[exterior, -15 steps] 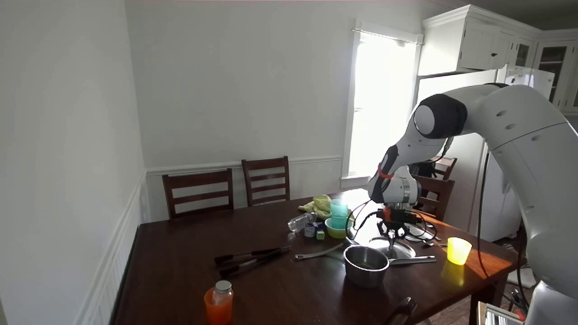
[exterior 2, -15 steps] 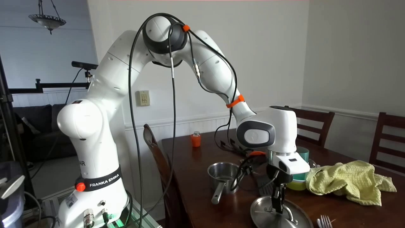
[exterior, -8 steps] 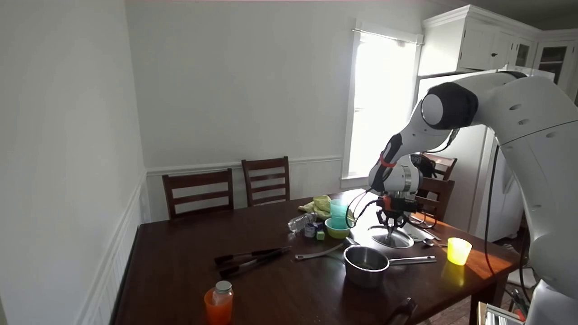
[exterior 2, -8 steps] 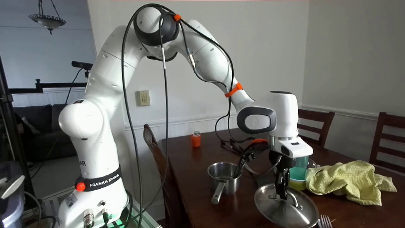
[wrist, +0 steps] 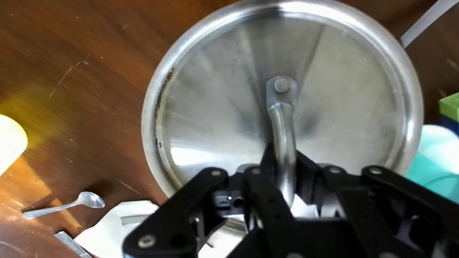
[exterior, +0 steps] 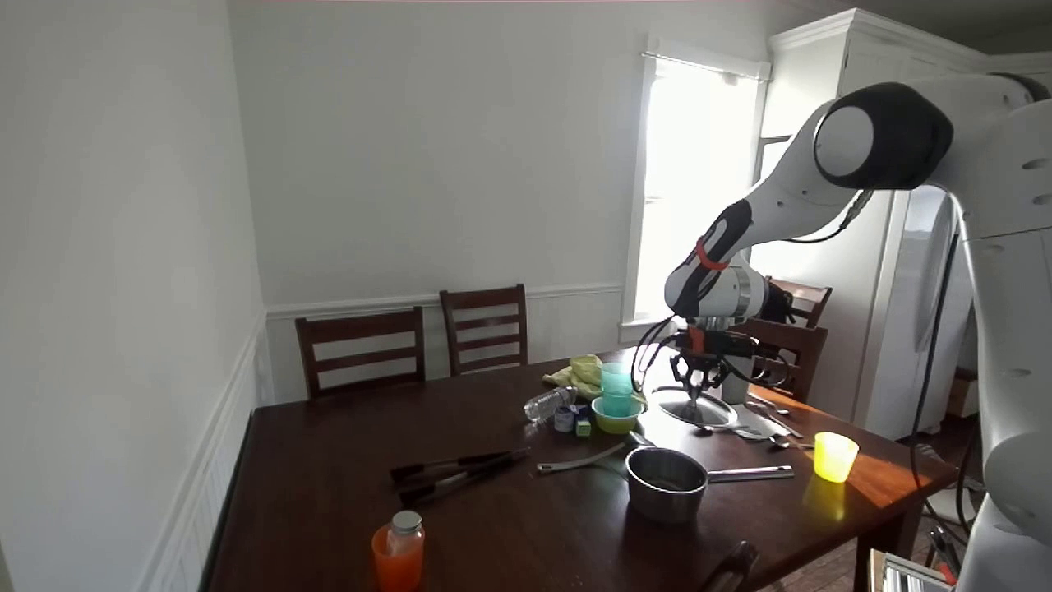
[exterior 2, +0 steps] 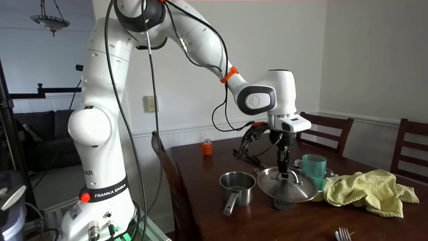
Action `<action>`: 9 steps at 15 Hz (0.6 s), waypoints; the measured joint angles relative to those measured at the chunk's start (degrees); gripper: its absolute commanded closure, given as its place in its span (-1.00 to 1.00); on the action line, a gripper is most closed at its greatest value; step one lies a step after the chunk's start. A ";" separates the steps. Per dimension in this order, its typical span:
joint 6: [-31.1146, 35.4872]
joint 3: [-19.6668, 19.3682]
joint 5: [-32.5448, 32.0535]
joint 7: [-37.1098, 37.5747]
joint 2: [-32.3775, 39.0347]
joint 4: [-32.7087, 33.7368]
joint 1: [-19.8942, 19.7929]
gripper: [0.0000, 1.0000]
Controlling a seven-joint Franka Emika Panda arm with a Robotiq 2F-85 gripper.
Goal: Pick up the silver pot lid and put it on the silver pot
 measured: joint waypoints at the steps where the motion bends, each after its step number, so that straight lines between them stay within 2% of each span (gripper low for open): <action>1: 0.00 0.11 -1.06 0.23 -1.92 -1.45 1.21 0.95; 5: -0.79 1.67 -4.74 1.68 -7.97 -6.42 5.03 0.95; 9: -1.97 4.35 -8.15 3.92 -11.74 -10.75 6.88 0.95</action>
